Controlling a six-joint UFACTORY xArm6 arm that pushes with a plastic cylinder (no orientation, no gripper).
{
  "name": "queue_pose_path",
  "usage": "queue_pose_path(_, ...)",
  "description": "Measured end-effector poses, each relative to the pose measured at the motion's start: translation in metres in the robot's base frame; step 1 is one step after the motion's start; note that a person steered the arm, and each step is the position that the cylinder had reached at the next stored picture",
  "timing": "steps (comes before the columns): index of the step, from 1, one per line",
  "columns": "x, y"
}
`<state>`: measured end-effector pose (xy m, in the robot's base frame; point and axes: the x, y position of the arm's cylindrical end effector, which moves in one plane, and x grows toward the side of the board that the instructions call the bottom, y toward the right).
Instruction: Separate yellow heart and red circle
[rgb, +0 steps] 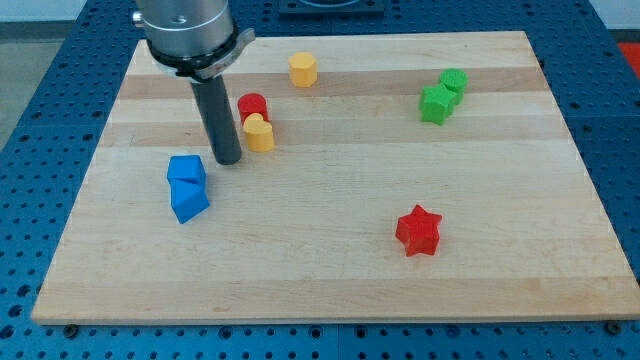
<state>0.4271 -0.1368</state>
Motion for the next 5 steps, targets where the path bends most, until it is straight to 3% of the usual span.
queue_pose_path(3, -0.02, -0.01)
queue_pose_path(5, -0.021, 0.041)
